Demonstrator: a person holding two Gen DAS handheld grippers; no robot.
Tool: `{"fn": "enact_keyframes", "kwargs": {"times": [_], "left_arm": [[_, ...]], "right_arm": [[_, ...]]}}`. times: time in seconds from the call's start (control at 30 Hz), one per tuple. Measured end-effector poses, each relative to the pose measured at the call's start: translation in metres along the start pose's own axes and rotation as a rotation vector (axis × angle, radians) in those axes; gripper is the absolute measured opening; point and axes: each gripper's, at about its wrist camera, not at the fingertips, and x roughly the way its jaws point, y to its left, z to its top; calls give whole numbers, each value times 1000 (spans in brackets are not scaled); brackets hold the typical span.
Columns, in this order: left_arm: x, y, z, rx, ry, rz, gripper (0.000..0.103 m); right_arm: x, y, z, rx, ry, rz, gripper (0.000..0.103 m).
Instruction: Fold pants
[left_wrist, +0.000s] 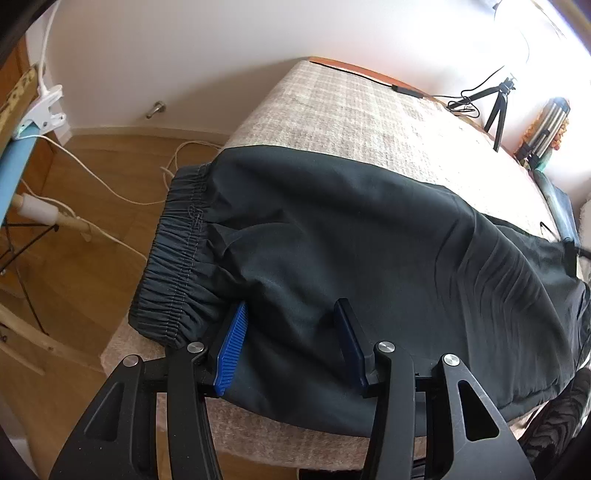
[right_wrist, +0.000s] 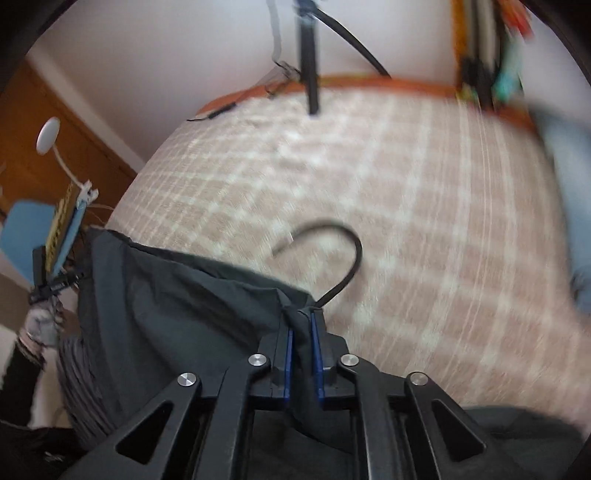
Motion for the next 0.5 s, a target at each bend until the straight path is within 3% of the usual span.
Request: {"fn": "enact_keyframes", "kwargs": {"times": [0.13, 0.37, 0.5], "left_arm": [[1, 1, 0, 3, -9, -4, 47], [-4, 7, -2, 0, -14, 37, 47], [-18, 28, 0, -76, -45, 33, 47]], "right_arm": [[-5, 4, 33, -100, -40, -132, 1], [36, -6, 32, -127, 37, -197, 1], [46, -11, 25, -100, 44, -209, 1]]}}
